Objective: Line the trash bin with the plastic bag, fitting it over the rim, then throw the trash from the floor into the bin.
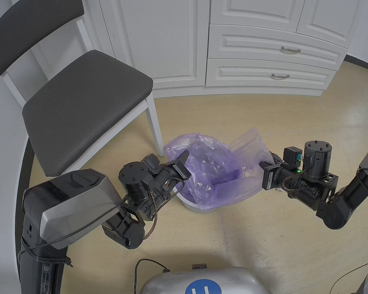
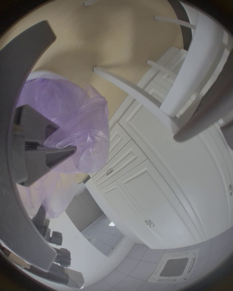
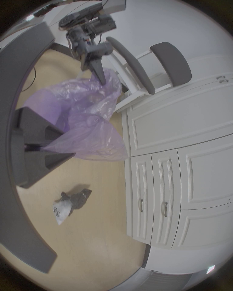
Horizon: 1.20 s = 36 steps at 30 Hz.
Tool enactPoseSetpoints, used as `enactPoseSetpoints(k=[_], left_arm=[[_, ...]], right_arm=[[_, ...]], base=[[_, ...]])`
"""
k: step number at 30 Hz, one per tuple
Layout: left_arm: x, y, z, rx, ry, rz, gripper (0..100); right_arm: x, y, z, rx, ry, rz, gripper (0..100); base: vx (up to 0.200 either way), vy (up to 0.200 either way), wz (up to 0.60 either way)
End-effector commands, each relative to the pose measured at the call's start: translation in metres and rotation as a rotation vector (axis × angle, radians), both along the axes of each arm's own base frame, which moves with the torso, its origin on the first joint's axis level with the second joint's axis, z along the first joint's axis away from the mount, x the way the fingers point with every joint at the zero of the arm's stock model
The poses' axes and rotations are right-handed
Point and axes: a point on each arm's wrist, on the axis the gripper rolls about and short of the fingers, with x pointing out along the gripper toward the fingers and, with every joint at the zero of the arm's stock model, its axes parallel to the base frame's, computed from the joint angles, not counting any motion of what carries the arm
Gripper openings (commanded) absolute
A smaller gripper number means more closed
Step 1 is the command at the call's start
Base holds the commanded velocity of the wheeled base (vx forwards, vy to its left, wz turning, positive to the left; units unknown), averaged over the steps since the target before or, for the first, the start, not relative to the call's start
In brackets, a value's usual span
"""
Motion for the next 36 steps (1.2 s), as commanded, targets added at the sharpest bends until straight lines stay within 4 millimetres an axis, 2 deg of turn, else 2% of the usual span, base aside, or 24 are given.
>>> enactPoseSetpoints(k=[1,7,9,13,18,21,29,36], left_arm=[[0.015,0.010,-0.013,-0.027,0.026,0.028,0],[0.017,0.010,-0.018,-0.033,0.040,0.028,0],[0.015,0.010,-0.023,-0.028,0.057,0.026,0],[0.014,0.005,-0.032,-0.022,0.077,0.015,0],[-0.009,-0.028,-0.047,0.008,0.105,-0.061,0],[-0.014,-0.034,-0.053,0.021,0.117,-0.077,0],[-0.008,-0.032,-0.061,0.023,0.123,-0.069,0],[0.022,0.000,-0.054,0.001,0.097,0.016,0]], right_arm=[[-0.006,0.015,0.001,0.038,0.007,0.044,0],[-0.003,0.032,-0.007,0.106,0.034,0.071,0],[0.003,0.041,-0.017,0.137,0.031,0.075,0],[0.002,0.045,-0.020,0.144,0.013,0.084,0],[-0.006,0.045,-0.014,0.138,0.015,0.095,0],[-0.009,0.046,-0.015,0.131,0.019,0.102,0],[-0.006,0.049,-0.020,0.125,0.027,0.106,0],[0.006,0.047,-0.023,0.136,0.022,0.082,0]], base=[[0.000,0.000,0.00],[0.000,0.000,0.00],[0.000,0.000,0.00],[0.000,0.000,0.00],[0.000,0.000,0.00],[0.000,0.000,0.00],[0.000,0.000,0.00],[0.000,0.000,0.00]])
